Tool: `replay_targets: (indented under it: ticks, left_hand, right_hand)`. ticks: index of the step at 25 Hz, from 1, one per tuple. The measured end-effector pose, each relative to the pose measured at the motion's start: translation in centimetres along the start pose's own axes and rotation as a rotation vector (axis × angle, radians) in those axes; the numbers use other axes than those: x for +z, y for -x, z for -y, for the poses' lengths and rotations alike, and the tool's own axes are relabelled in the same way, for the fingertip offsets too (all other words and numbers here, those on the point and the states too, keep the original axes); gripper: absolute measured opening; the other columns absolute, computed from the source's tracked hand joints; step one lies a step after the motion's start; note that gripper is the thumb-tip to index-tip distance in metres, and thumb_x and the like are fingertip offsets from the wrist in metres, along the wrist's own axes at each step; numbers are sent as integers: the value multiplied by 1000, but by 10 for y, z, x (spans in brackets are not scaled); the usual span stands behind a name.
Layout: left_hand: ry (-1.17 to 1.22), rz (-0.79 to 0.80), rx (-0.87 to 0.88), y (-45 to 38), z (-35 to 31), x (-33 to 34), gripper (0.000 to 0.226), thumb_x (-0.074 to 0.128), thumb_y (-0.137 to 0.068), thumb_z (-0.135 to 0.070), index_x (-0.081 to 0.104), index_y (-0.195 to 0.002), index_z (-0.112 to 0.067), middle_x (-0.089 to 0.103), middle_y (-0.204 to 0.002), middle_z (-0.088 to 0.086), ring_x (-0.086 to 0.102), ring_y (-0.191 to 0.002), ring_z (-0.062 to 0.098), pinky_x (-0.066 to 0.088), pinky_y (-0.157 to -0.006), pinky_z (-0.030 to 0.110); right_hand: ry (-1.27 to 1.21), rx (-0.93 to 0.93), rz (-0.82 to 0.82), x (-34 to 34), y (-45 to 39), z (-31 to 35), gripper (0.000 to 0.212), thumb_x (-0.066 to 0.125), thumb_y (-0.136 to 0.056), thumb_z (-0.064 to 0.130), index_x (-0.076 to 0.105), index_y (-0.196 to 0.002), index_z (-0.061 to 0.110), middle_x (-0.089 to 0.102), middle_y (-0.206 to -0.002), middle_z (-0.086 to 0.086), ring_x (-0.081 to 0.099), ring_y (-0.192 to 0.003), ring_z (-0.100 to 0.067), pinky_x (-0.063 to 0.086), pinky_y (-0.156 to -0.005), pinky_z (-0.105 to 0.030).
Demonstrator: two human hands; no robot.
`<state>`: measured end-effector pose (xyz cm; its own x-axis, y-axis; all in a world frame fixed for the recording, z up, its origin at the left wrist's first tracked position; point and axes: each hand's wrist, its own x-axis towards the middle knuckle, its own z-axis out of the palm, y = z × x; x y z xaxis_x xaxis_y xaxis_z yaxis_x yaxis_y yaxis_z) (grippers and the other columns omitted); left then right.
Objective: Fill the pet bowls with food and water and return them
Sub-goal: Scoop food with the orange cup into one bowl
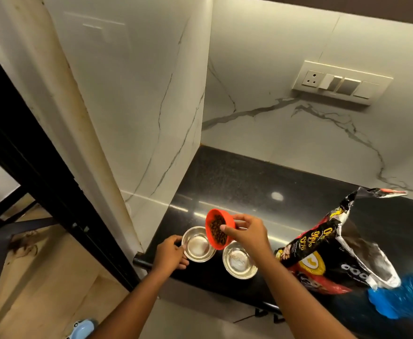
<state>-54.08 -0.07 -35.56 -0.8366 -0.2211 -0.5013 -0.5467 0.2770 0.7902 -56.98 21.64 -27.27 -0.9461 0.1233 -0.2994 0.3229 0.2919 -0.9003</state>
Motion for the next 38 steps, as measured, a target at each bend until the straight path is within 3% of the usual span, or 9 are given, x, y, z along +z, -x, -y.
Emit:
replay_targets:
  ticks: [3, 6, 11, 16, 19, 22, 26, 30, 38]
  left_hand:
    - [19, 14, 7, 0, 2, -1, 21, 58, -95, -8, 64, -115, -9, 71, -70, 15, 70, -50, 18, 58, -47, 28]
    - [-4, 19, 14, -1, 2, -2, 22, 57, -96, -9, 63, -116, -9, 71, -72, 14, 71, -52, 17, 57, -48, 27]
    - [-48, -3, 36, -2, 0, -4, 22, 57, -96, -12, 62, -117, -10, 72, -75, 12, 71, -53, 16, 59, -49, 28]
    - [-370, -21, 65, -2, 0, -10, 17, 60, -92, -31, 62, -108, -25, 73, -86, -1, 73, -68, 15, 62, -69, 39]
    - [-539, -57, 69, 1, -10, -20, 30, 59, -89, -41, 63, -117, -29, 72, -105, 0, 70, -93, 23, 56, -86, 37]
    - [-550, -112, 190, 22, -45, -20, 35, 59, -91, -43, 61, -123, -29, 70, -116, 1, 65, -106, 25, 52, -84, 36]
    - [-414, -102, 450, 58, -109, 0, 32, 61, -91, -37, 60, -123, -32, 70, -105, -5, 67, -100, 18, 51, -83, 35]
    - [-250, -30, 659, 92, -170, 43, 25, 63, -91, -31, 66, -116, -30, 73, -96, -9, 69, -87, 9, 57, -79, 34]
    - [-196, 46, 731, 150, -217, 133, 23, 68, -86, -41, 70, -107, -31, 72, -87, -12, 69, -82, 2, 59, -80, 33]
  right_hand:
    - [310, -151, 49, 36, 3, -8, 48, 95, -65, 22, 75, -108, 16, 73, -95, 3, 72, -93, -19, 60, -87, -42]
    - [566, -273, 86, 55, 7, -10, 60, 91, -70, 31, 69, -125, 19, 72, -116, 0, 65, -111, -20, 51, -94, -32]
    - [651, -372, 93, 49, 2, -7, 66, 89, -72, 29, 64, -133, 21, 67, -129, -2, 61, -116, -21, 41, -90, -24]
    - [397, -391, 31, 23, 9, 4, 63, 94, -66, 25, 70, -125, 21, 71, -116, 1, 66, -107, -20, 56, -94, -39]
    - [232, -350, 8, 2, 18, 17, 57, 92, -71, 24, 70, -124, 19, 73, -114, 1, 69, -103, -14, 60, -89, -29]
    - [44, -279, -50, -26, 28, 30, 52, 91, -74, 27, 72, -120, 14, 76, -108, -2, 74, -99, -15, 62, -88, -32]
    - [-125, -266, -84, -73, 53, 56, 43, 90, -74, 24, 74, -113, 17, 79, -99, -5, 77, -95, -20, 63, -88, -46]
    - [-242, -334, -172, -143, 93, 89, 39, 87, -78, 22, 74, -114, 15, 79, -101, -8, 77, -95, -24, 63, -84, -43]
    - [-316, -322, -285, -272, 121, 80, 45, 88, -67, 35, 75, -106, 17, 80, -93, -9, 78, -88, -31, 63, -77, -46]
